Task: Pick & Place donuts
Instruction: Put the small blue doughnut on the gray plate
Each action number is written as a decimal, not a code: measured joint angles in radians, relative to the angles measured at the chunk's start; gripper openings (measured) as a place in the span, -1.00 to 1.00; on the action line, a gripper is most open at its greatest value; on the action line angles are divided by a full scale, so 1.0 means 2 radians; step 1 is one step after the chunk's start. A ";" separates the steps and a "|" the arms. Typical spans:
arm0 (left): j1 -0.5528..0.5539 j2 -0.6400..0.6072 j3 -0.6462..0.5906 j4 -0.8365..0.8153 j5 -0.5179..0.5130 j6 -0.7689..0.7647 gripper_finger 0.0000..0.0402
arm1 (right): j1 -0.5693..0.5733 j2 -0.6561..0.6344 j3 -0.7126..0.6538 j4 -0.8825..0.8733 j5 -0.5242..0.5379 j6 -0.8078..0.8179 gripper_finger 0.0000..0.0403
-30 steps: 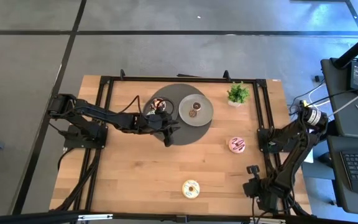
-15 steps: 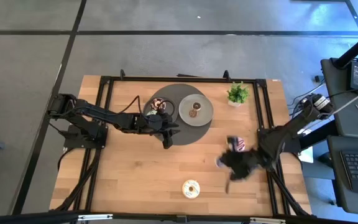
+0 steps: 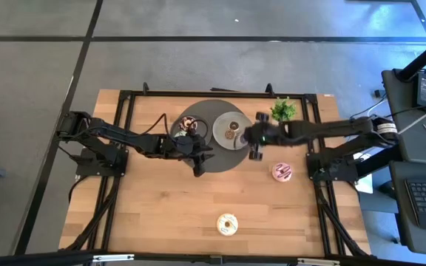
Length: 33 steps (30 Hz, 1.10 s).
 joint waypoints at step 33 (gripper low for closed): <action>0.000 0.000 0.000 -0.006 -0.001 0.002 -0.40 | -0.164 0.156 -0.087 0.225 -0.149 -0.093 -0.76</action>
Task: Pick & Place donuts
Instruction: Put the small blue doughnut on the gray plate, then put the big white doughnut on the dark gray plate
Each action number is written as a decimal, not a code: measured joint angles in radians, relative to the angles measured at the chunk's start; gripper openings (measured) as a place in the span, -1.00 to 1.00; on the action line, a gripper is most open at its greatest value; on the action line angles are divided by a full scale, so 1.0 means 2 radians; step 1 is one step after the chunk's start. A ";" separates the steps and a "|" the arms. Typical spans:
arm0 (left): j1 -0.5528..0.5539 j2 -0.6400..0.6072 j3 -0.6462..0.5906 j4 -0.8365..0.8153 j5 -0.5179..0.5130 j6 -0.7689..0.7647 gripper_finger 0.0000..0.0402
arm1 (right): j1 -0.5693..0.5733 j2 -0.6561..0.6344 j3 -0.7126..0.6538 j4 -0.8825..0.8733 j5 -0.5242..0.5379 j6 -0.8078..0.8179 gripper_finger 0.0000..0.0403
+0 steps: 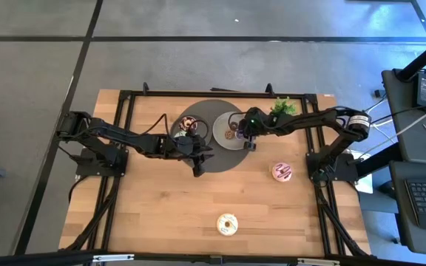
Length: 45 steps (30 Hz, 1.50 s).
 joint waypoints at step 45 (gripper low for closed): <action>0.000 0.000 0.000 0.000 0.000 0.000 -0.41 | 0.000 -0.027 0.005 -0.028 0.018 0.027 -0.35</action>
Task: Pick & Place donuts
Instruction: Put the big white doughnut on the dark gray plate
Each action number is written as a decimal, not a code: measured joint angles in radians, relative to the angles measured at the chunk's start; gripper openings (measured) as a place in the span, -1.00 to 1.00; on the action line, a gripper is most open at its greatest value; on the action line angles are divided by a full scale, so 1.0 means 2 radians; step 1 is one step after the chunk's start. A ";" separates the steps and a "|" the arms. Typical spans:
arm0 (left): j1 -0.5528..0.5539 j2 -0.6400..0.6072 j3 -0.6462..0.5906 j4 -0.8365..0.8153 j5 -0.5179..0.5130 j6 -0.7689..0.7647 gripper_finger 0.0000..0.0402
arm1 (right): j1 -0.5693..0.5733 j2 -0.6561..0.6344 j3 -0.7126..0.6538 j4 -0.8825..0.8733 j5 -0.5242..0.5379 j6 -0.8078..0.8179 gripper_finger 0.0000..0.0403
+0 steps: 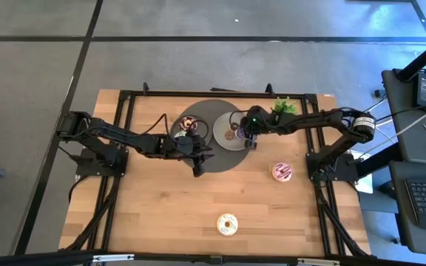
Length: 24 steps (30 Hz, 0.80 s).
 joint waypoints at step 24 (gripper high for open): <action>-0.069 0.000 0.000 0.125 0.007 0.024 -0.41 | 0.307 -0.246 -0.134 0.007 0.075 0.220 -0.35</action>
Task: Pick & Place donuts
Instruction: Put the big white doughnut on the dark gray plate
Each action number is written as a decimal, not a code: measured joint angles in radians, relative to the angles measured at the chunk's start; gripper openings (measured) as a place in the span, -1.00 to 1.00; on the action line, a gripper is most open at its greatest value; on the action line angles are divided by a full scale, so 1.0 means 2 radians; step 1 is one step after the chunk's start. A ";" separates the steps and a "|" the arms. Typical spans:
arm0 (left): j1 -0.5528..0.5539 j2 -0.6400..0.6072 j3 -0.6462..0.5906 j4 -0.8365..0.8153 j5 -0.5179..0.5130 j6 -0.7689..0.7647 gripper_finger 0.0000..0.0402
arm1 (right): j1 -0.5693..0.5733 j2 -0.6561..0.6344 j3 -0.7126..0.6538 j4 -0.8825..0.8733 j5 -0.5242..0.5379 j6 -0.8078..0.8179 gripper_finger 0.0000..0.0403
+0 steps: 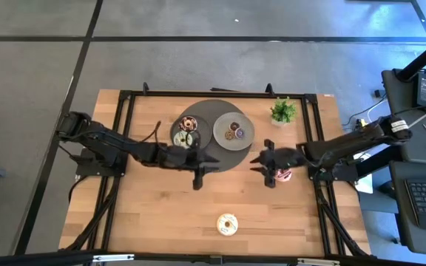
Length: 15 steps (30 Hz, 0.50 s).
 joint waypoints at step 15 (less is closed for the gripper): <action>-0.064 0.134 0.157 -0.153 0.008 0.029 -0.42 | 0.058 -0.009 -0.010 -0.004 0.107 -0.010 -0.35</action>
